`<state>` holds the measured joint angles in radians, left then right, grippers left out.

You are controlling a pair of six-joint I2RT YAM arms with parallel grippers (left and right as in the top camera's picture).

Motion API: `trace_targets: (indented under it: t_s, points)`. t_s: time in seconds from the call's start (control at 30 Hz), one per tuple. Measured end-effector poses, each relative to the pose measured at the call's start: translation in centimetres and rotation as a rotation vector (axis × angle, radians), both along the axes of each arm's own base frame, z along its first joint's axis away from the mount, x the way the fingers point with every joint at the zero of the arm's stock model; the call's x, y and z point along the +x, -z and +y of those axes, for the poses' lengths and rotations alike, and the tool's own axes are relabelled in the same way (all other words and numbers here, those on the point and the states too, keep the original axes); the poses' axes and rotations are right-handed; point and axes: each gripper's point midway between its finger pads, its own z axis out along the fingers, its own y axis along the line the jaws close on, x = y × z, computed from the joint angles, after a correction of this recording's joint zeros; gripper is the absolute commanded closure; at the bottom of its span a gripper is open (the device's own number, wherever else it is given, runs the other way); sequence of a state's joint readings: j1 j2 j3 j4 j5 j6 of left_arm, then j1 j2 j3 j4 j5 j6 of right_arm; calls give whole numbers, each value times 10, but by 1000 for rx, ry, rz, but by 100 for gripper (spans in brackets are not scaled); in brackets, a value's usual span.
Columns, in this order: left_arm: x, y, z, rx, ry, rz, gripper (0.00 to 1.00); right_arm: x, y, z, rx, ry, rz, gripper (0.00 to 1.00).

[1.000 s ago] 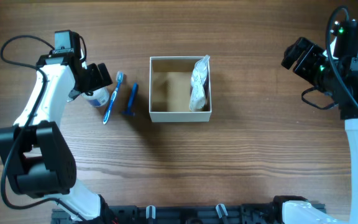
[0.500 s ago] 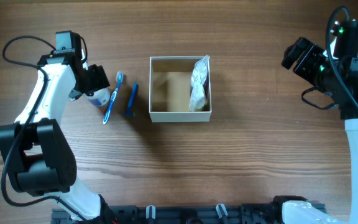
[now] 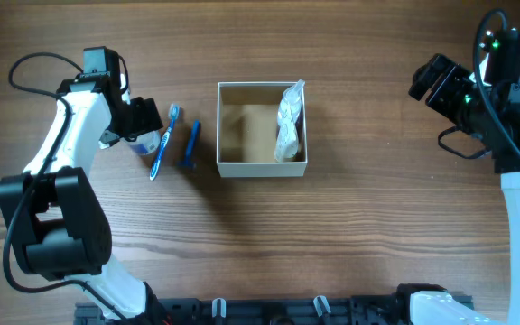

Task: Pack container
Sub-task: 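Grasp the cotton-swab tub with the left gripper, then carry the swab tub into the box and release it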

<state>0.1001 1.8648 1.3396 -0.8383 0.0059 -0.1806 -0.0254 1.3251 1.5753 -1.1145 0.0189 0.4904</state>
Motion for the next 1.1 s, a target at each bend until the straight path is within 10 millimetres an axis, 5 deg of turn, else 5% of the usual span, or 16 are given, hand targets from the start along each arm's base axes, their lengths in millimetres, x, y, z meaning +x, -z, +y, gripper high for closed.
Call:
trace_targets:
  t_s: [0.3,0.4,0.53,0.63,0.73,0.9,1.1]
  points:
    - [-12,-9,-1,-3,11,54,26,0,0,0,0,0,0,0]
    - [-6,-46,-7,-25,20,8,34,0,0,0,0,0,0,0]
    - [11,-125,-38,-69,97,-185,38,0,0,0,0,0,0,0]
    - [4,-193,-99,-111,255,-374,38,0,0,0,0,0,0,0]
    - [-3,-210,-141,-135,364,-434,39,0,0,0,0,0,0,0]
    - [-10,-190,-201,-121,509,-395,35,0,0,0,0,0,0,0]
    - [12,-112,-241,-81,570,-266,32,0,0,0,0,0,0,0]
